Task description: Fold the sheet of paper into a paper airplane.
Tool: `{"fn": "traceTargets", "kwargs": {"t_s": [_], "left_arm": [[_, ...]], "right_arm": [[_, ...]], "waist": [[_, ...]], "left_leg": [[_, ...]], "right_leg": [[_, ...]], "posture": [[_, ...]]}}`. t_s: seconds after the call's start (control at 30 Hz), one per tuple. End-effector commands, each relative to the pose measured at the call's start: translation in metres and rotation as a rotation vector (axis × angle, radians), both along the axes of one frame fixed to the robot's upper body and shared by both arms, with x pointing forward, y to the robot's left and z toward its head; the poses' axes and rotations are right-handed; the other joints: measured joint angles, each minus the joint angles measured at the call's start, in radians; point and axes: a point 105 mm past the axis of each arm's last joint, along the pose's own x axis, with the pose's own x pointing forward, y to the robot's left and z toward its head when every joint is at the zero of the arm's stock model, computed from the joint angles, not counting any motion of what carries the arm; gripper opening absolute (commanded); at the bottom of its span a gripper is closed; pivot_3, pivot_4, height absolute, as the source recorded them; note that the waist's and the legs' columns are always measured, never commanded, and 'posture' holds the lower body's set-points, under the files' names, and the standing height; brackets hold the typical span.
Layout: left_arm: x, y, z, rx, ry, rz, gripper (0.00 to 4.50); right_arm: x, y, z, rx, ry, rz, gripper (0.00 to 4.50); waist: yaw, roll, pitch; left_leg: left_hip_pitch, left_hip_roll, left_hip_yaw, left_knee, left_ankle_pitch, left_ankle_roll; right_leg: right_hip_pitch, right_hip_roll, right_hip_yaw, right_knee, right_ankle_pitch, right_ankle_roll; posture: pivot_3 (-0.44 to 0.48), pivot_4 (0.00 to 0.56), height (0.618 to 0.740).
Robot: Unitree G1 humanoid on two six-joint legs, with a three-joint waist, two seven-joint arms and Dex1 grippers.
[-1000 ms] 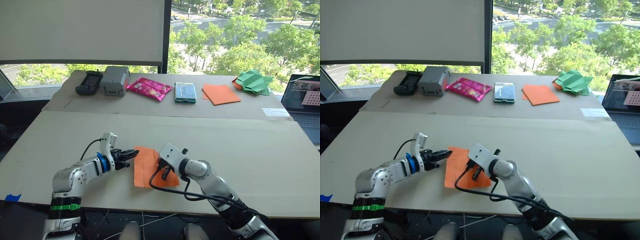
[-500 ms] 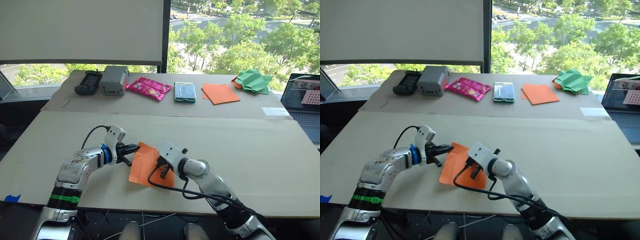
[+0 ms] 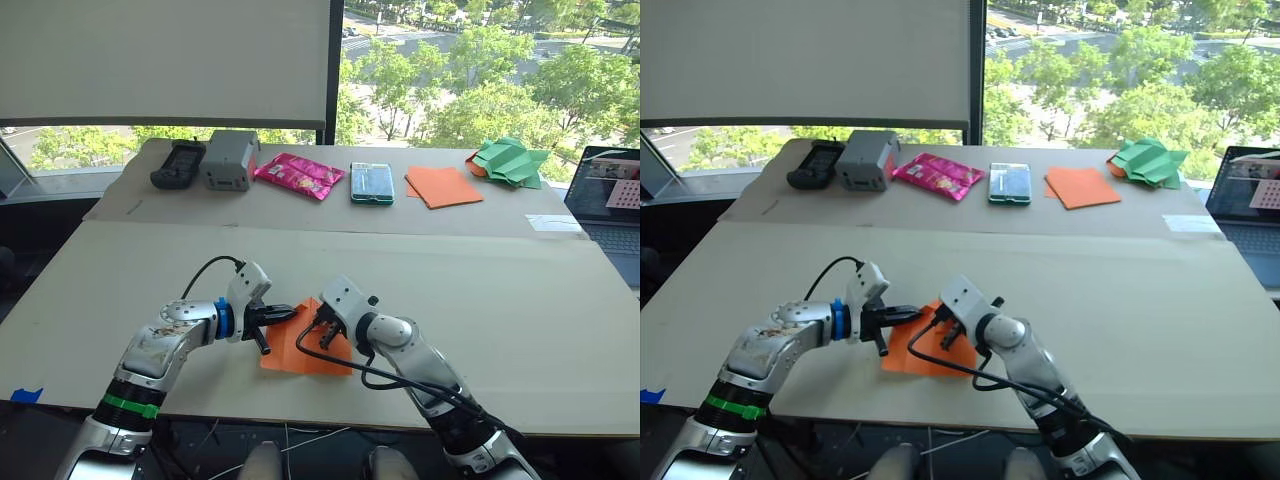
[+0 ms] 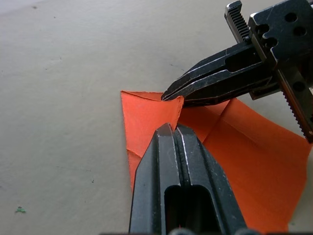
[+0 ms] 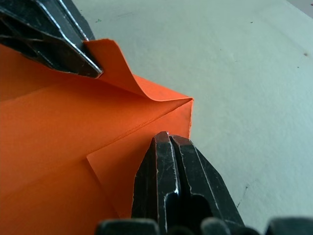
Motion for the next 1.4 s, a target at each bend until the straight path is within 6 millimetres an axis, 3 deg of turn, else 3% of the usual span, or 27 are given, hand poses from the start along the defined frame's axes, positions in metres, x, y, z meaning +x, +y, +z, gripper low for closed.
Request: {"fn": "traceTargets", "kwargs": {"t_s": [0.03, 0.53, 0.8, 1.1, 1.23, 1.4], "left_arm": [[-0.001, -0.003, 0.006, 0.013, -0.04, -0.03, 0.03], [-0.003, -0.003, -0.007, 0.105, -0.061, -0.077, 0.03], [-0.004, -0.004, -0.008, 0.12, -0.072, -0.095, 0.03], [-0.005, -0.001, -0.008, 0.127, -0.076, -0.095, 0.03], [-0.006, 0.002, -0.003, 0.097, -0.062, -0.092, 1.17], [0.005, 0.015, 0.02, 0.002, -0.05, -0.016, 2.88]], "right_arm": [[0.0, -0.001, 0.005, 0.027, -0.001, -0.003, 0.0], [0.003, 0.02, 0.031, 0.119, -0.072, 0.069, 0.0], [0.007, 0.033, 0.021, 0.082, -0.07, 0.099, 0.0], [0.009, 0.031, -0.002, -0.02, -0.016, 0.093, 0.0], [0.008, 0.029, -0.004, -0.026, -0.007, 0.09, 0.0], [0.008, 0.028, -0.005, -0.031, -0.004, 0.089, 0.0]], "waist": [[0.0, 0.0, 0.0], [-0.002, 0.0, 0.001], [-0.001, 0.001, 0.002], [-0.003, 0.001, 0.002], [-0.003, 0.001, 0.002], [-0.003, 0.0, 0.002]], "left_leg": [[0.0, 0.0, 0.0, 0.0, 0.0, 0.0], [-0.001, 0.0, 0.0, 0.0, 0.0, 0.0], [-0.001, 0.0, 0.0, 0.0, 0.0, 0.0], [0.001, 0.0, 0.0, 0.0, 0.0, 0.001], [0.002, 0.0, -0.001, 0.0, 0.0, 0.0], [0.002, 0.0, -0.001, 0.0, 0.0, 0.0]], "right_leg": [[0.0, 0.0, 0.0, 0.0, 0.0, 0.0], [0.0, 0.0, 0.0, 0.001, 0.0, 0.0], [0.0, 0.001, 0.0, 0.001, 0.0, 0.0], [0.0, 0.001, 0.0, 0.004, 0.0, 0.0], [0.0, 0.001, 0.001, 0.006, 0.0, 0.0], [0.0, 0.001, 0.001, 0.006, 0.0, 0.0]], "posture": [[0.0, 0.15, 0.702], [0.0, 0.15, 0.702], [0.0, 0.15, 0.702], [0.0, 0.15, 0.702], [0.0, 0.15, 0.702], [0.0, 0.15, 0.702]]}}
